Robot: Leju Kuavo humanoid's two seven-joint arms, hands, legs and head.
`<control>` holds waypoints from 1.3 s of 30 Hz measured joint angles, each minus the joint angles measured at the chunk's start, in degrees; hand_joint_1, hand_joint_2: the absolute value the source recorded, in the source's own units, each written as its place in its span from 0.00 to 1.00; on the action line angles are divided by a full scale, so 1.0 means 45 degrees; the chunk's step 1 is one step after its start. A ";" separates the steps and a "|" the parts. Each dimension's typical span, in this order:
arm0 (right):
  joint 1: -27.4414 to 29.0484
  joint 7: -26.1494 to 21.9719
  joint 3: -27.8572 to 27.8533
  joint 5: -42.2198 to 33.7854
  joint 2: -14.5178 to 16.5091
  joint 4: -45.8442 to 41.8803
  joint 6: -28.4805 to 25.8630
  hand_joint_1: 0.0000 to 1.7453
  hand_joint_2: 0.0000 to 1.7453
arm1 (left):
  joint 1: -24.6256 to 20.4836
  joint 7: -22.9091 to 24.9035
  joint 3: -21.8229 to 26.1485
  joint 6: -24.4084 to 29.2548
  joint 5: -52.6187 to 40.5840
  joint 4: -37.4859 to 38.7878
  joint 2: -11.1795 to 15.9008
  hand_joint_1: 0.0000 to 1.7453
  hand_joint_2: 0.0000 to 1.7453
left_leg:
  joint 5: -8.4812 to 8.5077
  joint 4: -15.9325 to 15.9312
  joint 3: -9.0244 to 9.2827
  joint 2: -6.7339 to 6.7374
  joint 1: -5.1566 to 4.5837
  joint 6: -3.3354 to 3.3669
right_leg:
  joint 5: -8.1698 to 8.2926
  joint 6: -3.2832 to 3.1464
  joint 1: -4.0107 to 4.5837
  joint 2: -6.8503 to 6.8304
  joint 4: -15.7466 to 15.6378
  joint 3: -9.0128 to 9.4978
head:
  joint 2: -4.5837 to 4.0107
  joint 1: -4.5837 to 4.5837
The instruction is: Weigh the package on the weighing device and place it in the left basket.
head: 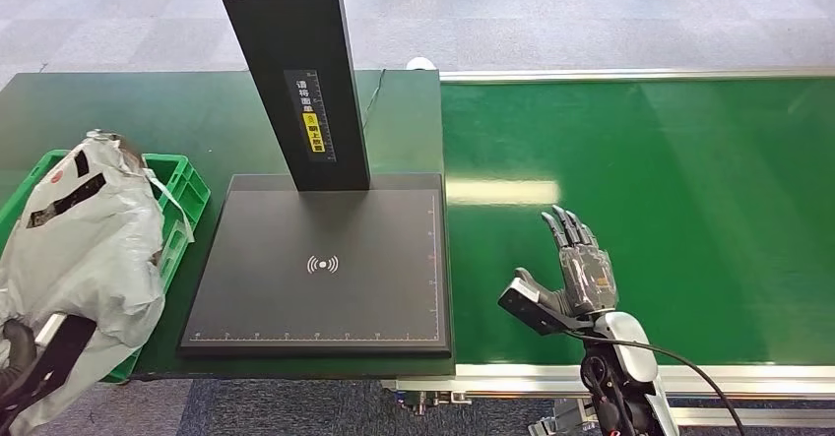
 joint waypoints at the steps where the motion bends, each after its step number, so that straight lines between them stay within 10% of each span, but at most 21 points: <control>1: 0.0001 0.0000 0.0001 0.0000 0.0001 0.0035 -0.0012 0.00 0.00 | -0.0079 0.0000 0.0191 0.0015 -0.0065 0.0168 -0.0023 1.00 1.00 | 0.0000 0.0000 0.0002 0.0000 0.0000 -0.0001 | 0.0000 0.0000 0.0000 0.0001 0.0000 0.0002 | 0.0000 -0.0001; 9: 0.0010 -0.0004 0.0002 0.0004 0.0006 0.0246 -0.0039 0.00 0.00 | -0.0676 -0.0012 0.1271 0.0247 -0.0352 0.1179 -0.0214 1.00 1.00 | -0.0003 -0.0005 0.0014 0.0017 0.0002 -0.0006 | 0.0001 -0.0001 0.0007 0.0022 0.0003 0.0013 | 0.0000 0.0000; 12: 0.0003 -0.0004 0.0002 0.0038 0.0018 0.0266 -0.0035 0.00 0.00 | -0.0824 -0.0019 0.1527 0.0251 -0.0363 0.1303 -0.0243 0.27 1.00 | -0.0003 -0.0005 0.0016 0.0026 0.0003 -0.0006 | 0.0001 -0.0001 0.0007 0.0030 0.0004 0.0013 | 0.0000 0.0000; 13: 0.0001 -0.0002 0.0002 0.0056 0.0023 0.0277 -0.0032 0.00 0.00 | -0.0858 -0.0018 0.1607 0.0253 -0.0361 0.1328 -0.0251 0.02 0.75 | -0.0003 -0.0005 0.0019 0.0026 0.0003 -0.0006 | 0.0001 -0.0001 0.0007 0.0031 0.0004 0.0013 | 0.0000 -0.0001; 16: -0.0003 0.0000 0.0002 0.0097 0.0043 0.0305 -0.0022 0.00 0.00 | -0.0889 -0.0015 0.1809 0.0295 -0.0334 0.1365 -0.0297 0.00 0.00 | -0.0002 -0.0005 0.0027 0.0015 0.0003 -0.0006 | 0.0000 -0.0001 0.0007 0.0027 0.0004 0.0012 | 0.0000 -0.0001; 39: -0.0011 -0.0130 -0.0066 0.0166 0.0262 0.0597 -0.0111 0.00 0.00 | -0.0627 -0.1387 -0.0125 0.1986 0.1760 0.0036 -0.0993 0.00 0.00 | -0.0002 0.0001 0.0020 -0.0005 0.0001 -0.0005 | 0.0000 0.0000 0.0002 0.0012 0.0003 0.0012 | 0.0000 0.0000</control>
